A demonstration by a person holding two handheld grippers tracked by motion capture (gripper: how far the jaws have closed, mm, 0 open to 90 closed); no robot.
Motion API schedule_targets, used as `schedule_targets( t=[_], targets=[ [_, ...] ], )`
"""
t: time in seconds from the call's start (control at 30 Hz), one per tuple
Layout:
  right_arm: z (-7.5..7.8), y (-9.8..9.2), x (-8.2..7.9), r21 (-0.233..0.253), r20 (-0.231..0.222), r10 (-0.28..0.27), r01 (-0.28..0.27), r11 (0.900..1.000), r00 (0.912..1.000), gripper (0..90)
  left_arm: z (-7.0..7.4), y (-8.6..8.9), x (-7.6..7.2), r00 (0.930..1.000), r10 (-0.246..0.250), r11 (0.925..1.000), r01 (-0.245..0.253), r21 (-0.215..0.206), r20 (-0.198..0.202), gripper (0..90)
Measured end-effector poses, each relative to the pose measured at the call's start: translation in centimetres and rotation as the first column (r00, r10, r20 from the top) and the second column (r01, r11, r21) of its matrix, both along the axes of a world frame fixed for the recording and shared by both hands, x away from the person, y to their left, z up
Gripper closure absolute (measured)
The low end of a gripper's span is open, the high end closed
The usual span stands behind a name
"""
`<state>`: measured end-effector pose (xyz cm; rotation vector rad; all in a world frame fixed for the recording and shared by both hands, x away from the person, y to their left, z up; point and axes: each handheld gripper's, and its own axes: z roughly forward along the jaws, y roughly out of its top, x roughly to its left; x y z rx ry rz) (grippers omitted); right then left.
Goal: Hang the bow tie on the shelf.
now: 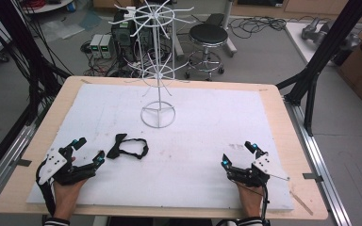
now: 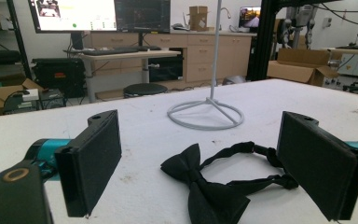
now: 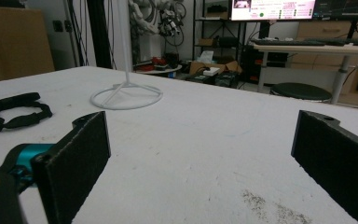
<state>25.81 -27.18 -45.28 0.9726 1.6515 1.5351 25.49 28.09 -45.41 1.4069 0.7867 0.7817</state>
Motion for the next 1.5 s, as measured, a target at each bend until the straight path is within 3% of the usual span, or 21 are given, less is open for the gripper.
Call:
schedule_targets(
  t=[0.17,0.27,0.3,0.43,0.53,0.6,0.63,0.7,0.73,0.77,0.83,0.9,0.97,1.03,1.13,1.27,1.3,1.37,1.43,1.47,1.5],
  targets=[
    [0.0,0.0,0.1,-0.002,-0.003,-0.002,0.002,1.000,1.0000,3.4,0.1,-0.1,0.2,0.9999,-0.007,0.9999,0.007,0.010,-0.015,14.2],
    [0.0,0.0,0.1,0.000,-0.008,-0.002,0.002,1.000,1.0000,3.4,0.2,-0.1,0.5,0.9984,-0.020,0.9997,0.021,0.015,-0.052,14.2],
    [0.0,0.0,0.1,-0.002,-0.008,-0.003,0.003,1.000,1.0000,3.4,0.3,0.0,0.7,0.9965,-0.022,0.9996,0.023,0.018,-0.081,14.2],
    [0.0,0.0,0.1,-0.005,-0.008,-0.004,0.004,1.000,1.0000,3.4,0.6,-0.1,1.0,0.9916,-0.023,0.9968,0.032,0.074,-0.127,14.2],
    [0.0,0.1,0.1,-0.008,-0.006,-0.001,0.001,1.000,1.0000,3.4,0.8,-0.2,1.3,0.9875,-0.031,0.9953,0.045,0.086,-0.155,14.2],
    [0.0,0.1,0.1,-0.008,-0.006,-0.003,0.003,1.000,1.0000,3.4,1.3,-0.4,1.8,0.9787,-0.038,0.9921,0.061,0.109,-0.202,14.2],
    [0.0,0.1,0.1,-0.007,-0.006,-0.003,0.003,1.000,1.0000,3.4,1.3,-0.4,1.8,0.9787,-0.038,0.9921,0.061,0.109,-0.202,14.4],
    [0.0,0.1,0.1,-0.006,-0.006,-0.004,0.004,1.000,1.0000,3.4,1.8,-0.8,2.4,0.9665,-0.048,0.9864,0.086,0.140,-0.252,14.6],
    [0.0,0.1,0.1,-0.008,-0.003,-0.004,0.004,1.000,1.0000,3.4,1.8,-0.8,2.4,0.9665,-0.048,0.9864,0.086,0.140,-0.252,14.6],
    [0.0,0.1,0.1,-0.008,-0.004,-0.004,0.004,1.000,1.0000,3.4,2.2,-1.0,2.7,0.9603,-0.061,0.9820,0.107,0.156,-0.272,14.6],
    [0.0,0.1,0.0,-0.007,-0.005,-0.003,0.003,1.000,1.0000,3.4,2.4,-1.2,2.9,0.9569,-0.065,0.9787,0.116,0.169,-0.283,14.8],
    [0.0,0.1,0.1,-0.009,-0.005,-0.004,0.004,1.000,1.0000,3.4,3.0,-1.5,3.5,0.9456,-0.068,0.9757,0.130,0.177,-0.318,14.9],
    [0.0,0.1,0.1,-0.009,-0.007,-0.004,0.004,1.000,1.0000,3.4,3.1,-1.6,3.6,0.9432,-0.062,0.9743,0.128,0.185,-0.326,15.1],
    [0.0,0.1,0.1,-0.009,-0.007,-0.005,0.005,1.000,1.0000,3.4,3.6,-1.9,4.3,0.9363,-0.042,0.9667,0.127,0.222,-0.349,15.8],
    [0.0,0.1,0.1,-0.012,-0.007,-0.007,0.007,1.000,1.0000,3.4,3.9,-2.1,4.6,0.9343,-0.035,0.9668,0.121,0.225,-0.355,16.9],
    [0.0,0.1,0.1,-0.011,-0.006,-0.006,0.006,1.000,1.0000,3.4,4.1,-2.8,5.7,0.9159,-0.005,0.9533,0.126,0.275,-0.401,18.4],
    [0.0,0.1,0.1,-0.012,-0.005,-0.006,0.006,1.000,1.0000,3.4,4.1,-2.8,5.7,0.9159,-0.005,0.9533,0.126,0.275,-0.401,18.4],
    [0.0,0.1,0.1,-0.010,-0.005,-0.005,0.005,1.000,1.0000,3.4,4.2,-3.2,6.2,0.9072,0.004,0.9449,0.134,0.299,-0.421,18.5],
    [0.0,0.1,0.1,-0.011,-0.005,-0.006,0.006,1.000,1.0000,3.4,4.3,-3.5,6.6,0.8997,0.016,0.9345,0.142,0.327,-0.436,18.6],
    [0.0,0.1,0.0,-0.010,-0.005,-0.006,0.006,1.000,1.0000,3.4,4.5,-3.7,7.0,0.8922,0.026,0.9226,0.153,0.354,-0.451,18.6],
    [0.0,0.1,0.1,-0.010,-0.004,-0.005,0.005,1.000,1.0000,3.4,4.5,-3.9,7.1,0.8888,0.036,0.9175,0.151,0.368,-0.457,19.2]
  ],
)
